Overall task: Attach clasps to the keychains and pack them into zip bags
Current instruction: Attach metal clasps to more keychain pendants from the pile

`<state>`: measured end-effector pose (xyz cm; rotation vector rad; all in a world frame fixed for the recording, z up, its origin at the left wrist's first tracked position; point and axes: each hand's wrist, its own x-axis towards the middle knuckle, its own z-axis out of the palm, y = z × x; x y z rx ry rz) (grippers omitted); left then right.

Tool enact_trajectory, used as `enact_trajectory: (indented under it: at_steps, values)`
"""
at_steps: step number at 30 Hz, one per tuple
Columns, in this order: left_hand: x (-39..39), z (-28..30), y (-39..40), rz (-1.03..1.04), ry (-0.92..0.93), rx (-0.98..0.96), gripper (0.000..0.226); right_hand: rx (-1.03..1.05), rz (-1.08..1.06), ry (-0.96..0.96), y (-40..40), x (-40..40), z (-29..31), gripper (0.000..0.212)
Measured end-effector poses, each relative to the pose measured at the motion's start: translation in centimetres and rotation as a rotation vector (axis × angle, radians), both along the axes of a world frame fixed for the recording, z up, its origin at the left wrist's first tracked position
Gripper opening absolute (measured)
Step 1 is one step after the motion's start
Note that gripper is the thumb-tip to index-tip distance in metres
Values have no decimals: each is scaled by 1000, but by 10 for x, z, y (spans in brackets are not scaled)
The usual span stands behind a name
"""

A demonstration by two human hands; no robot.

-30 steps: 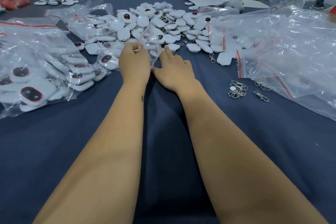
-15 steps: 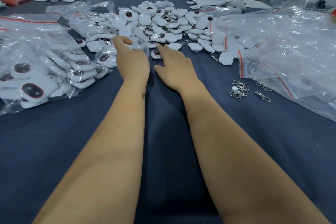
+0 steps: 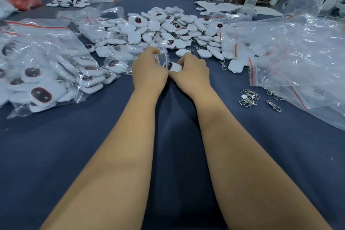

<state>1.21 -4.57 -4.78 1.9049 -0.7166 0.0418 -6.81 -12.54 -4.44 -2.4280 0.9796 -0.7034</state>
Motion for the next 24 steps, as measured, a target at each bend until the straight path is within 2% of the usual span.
enact_trajectory:
  at_steps: [4, 7, 11, 13, 16, 20, 24]
  values:
    - [1, 1, -1, 0, -23, -10, 54, 265, -16, -289, 1, -6, 1, 23]
    - [0, 2, -1, -23, -103, 15, 58, 456, -35, -533, 0, -9, 7, 27]
    - [-1, 0, -2, -108, -161, 116, 56, 725, 76, -861, 1, -12, 17, 12]
    - [-2, -1, -3, -143, -142, 127, 51, 783, 142, -888, 3, -12, 19, 9]
    - [-4, 2, 0, -196, -37, 9, 38, 813, 177, -813, 4, -10, 16, 8]
    - [-2, 6, 1, -180, 144, -157, 41, 753, 194, -667, 3, -7, 11, 24]
    - [-4, 10, 2, -187, 275, -249, 38, 722, 203, -635, 3, -6, 8, 26]
